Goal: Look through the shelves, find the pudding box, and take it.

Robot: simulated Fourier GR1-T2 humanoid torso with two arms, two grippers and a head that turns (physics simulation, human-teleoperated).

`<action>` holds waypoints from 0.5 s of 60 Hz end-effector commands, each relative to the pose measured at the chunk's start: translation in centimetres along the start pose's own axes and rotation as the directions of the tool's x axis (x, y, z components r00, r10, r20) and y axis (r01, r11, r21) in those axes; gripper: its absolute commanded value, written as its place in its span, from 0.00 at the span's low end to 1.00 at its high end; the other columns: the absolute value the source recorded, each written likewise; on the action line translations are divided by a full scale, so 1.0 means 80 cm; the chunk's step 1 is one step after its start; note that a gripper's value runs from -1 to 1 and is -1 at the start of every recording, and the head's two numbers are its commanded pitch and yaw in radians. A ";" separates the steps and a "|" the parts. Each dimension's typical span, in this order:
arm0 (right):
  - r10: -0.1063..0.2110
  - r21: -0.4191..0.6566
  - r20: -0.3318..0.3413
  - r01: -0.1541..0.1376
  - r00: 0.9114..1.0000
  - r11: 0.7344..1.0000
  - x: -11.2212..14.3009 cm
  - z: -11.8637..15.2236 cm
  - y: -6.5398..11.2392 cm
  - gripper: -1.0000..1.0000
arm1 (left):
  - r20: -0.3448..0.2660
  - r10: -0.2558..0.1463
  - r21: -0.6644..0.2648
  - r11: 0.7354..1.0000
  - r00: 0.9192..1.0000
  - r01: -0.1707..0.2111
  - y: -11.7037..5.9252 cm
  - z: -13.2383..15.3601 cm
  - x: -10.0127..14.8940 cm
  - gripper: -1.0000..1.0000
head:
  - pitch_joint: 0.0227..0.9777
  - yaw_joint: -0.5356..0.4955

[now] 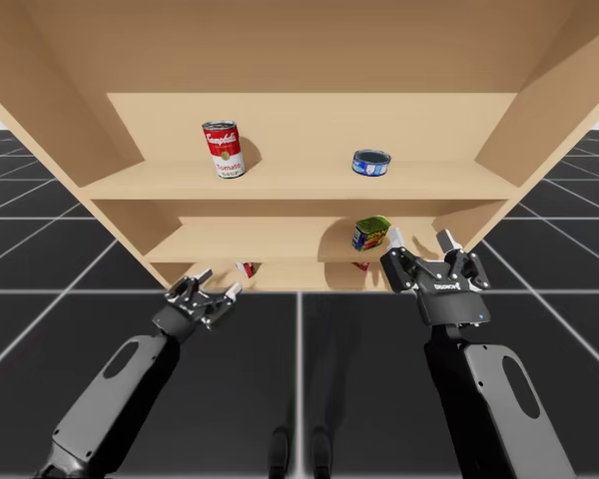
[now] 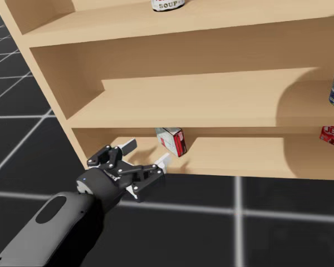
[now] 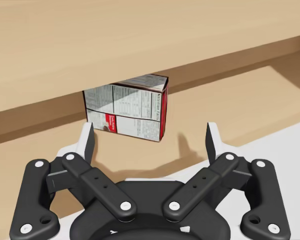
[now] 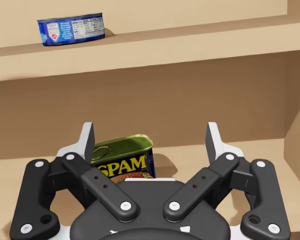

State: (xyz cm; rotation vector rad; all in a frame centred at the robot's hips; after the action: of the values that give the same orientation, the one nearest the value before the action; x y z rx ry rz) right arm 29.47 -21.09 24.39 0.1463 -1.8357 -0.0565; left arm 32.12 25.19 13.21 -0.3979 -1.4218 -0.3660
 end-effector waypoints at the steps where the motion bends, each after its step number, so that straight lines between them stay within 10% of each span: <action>1: 0.001 -0.002 0.001 -0.001 1.000 1.000 0.000 0.000 0.000 0.00 | -0.017 -0.004 0.009 1.000 1.000 0.005 0.010 -0.035 -0.006 0.00 | 0.72 0.77; 30: -0.003 -0.007 0.002 0.003 1.000 1.000 0.001 0.001 -0.002 0.00 | -0.061 0.015 0.036 0.999 0.998 -0.013 0.026 -0.081 -0.009 0.00 | 0.73 0.75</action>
State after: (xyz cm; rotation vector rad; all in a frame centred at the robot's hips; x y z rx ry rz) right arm 29.42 -21.16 24.44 0.1432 -1.8368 -0.0632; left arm 37.54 23.92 12.15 -0.3680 -1.3769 -0.3478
